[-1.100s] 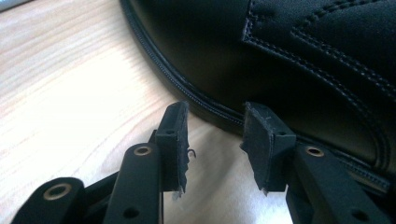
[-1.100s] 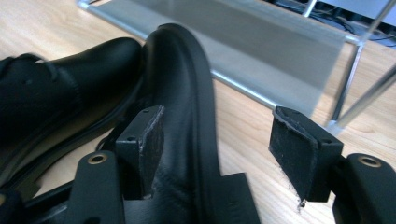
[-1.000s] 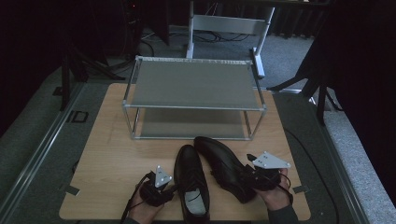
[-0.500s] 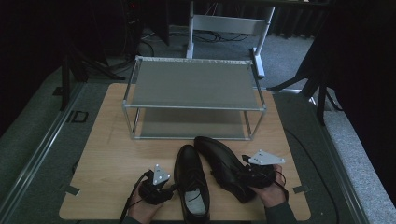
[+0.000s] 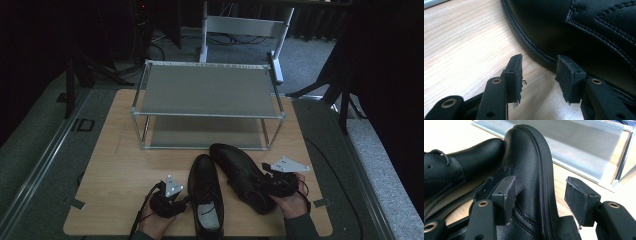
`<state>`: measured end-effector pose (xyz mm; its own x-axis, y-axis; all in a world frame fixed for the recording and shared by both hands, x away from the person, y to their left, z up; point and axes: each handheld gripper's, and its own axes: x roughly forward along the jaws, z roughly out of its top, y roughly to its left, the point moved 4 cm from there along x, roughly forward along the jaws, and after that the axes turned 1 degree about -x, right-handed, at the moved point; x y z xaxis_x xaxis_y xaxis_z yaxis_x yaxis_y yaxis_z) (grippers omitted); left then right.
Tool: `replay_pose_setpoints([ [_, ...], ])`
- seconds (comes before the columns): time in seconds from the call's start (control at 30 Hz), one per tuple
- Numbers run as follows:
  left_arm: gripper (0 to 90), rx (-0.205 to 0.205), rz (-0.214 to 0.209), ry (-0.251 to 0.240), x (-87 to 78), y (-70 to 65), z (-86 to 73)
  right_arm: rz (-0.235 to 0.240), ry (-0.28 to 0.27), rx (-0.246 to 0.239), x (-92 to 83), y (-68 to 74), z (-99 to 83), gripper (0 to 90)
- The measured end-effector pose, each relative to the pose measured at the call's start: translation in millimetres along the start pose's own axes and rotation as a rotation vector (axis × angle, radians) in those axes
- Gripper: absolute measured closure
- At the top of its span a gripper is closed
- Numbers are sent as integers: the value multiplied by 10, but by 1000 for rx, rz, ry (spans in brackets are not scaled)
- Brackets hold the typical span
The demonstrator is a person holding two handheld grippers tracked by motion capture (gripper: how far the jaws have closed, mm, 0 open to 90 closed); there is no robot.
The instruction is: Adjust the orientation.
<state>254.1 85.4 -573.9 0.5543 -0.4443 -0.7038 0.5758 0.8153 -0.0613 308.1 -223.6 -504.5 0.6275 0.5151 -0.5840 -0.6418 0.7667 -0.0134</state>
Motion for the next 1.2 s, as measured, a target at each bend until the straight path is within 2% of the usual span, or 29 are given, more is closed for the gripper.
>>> replay_pose_setpoints([
  [0.1, 570, -2, 6, 1, 12, -1, 12, 5, -3, 18, 2, -43, 6, 417],
  [0.13, 572, -4, 8, -1, 17, -2, 16, 4, -10, 40, -2, -93, 14, 427],
  [0.23, 573, -6, 7, 1, 37, 2, 37, -40, -15, 58, -19, -187, 33, 459],
  [0.3, 573, -10, 4, 2, 53, 7, 53, -18, -12, 92, -4, -275, 38, 459],
  [0.37, 576, -10, 5, 0, 68, 6, 67, -25, -14, 104, 1, -311, 40, 459],
  [0.4, 578, -8, 8, 1, 75, 7, 75, -63, -10, 123, 2, -403, 46, 487],
  [0.43, 582, -11, 13, -2, 91, -1, 90, -81, -6, 133, 6, -452, 44, 496],
  [0.5, 583, -11, 13, -1, 97, -2, 96, -86, -4, 149, 15, -496, 37, 515],
  [0.67, 582, -15, 9, -1, 109, 7, 101, 2, -4, 226, 66, -652, 2, 549],
  [0.73, 580, -19, 8, -3, 111, 10, 99, 0, 2, 269, 114, -793, -31, 539],
  [0.77, 580, -19, 7, -3, 111, 10, 98, 0, 2, 269, 114, -793, -31, 539],
  [0.83, 580, -21, 6, -3, 112, 10, 96, 9, 11, 291, 142, -893, -54, 550],
  [0.93, 575, -21, 3, -3, 111, 19, 93, 33, 22, 340, 175, -1018, -120, 581],
  [1.03, 570, -26, 0, -5, 112, 23, 87, 39, 6, 377, 151, -1074, -195, 590],
  [1.13, 569, -23, 1, -4, 112, 23, 89, 13, -12, 391, 86, -1126, -260, 580],
  [1.2, 568, -23, 1, -3, 112, 24, 88, 21, -22, 396, 47, -1138, -270, 563],
])
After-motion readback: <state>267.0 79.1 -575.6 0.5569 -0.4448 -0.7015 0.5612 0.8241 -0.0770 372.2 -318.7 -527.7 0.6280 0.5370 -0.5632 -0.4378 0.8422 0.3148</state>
